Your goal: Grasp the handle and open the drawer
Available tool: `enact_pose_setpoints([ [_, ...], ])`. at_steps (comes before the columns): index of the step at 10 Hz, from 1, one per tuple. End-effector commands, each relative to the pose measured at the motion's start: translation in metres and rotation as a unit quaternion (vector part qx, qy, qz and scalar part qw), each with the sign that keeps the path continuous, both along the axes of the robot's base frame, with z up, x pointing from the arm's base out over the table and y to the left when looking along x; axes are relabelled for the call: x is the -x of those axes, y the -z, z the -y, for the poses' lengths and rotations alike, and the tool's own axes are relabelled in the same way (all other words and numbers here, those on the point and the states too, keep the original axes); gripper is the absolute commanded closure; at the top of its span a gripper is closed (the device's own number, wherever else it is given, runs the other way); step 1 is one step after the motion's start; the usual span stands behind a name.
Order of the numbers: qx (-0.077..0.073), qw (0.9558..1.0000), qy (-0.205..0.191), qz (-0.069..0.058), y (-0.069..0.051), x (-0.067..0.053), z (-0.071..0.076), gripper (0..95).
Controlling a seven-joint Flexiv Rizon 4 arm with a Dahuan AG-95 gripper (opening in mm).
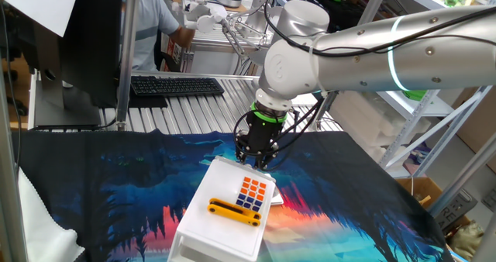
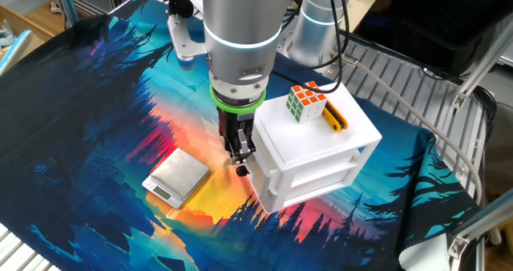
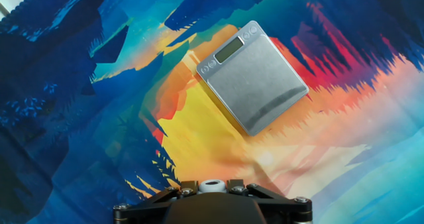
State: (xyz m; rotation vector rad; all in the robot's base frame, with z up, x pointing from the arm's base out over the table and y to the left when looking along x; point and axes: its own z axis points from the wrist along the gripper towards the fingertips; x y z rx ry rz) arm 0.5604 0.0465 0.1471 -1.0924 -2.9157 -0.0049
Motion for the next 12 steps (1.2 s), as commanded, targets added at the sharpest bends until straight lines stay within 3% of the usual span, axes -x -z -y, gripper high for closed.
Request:
enact_pose_setpoints([
  [1,0.001,1.0,0.0,0.001,0.0,0.0,0.0,95.0],
  [12,0.0,1.0,-0.002,0.003,-0.002,-0.011,0.01,95.0],
])
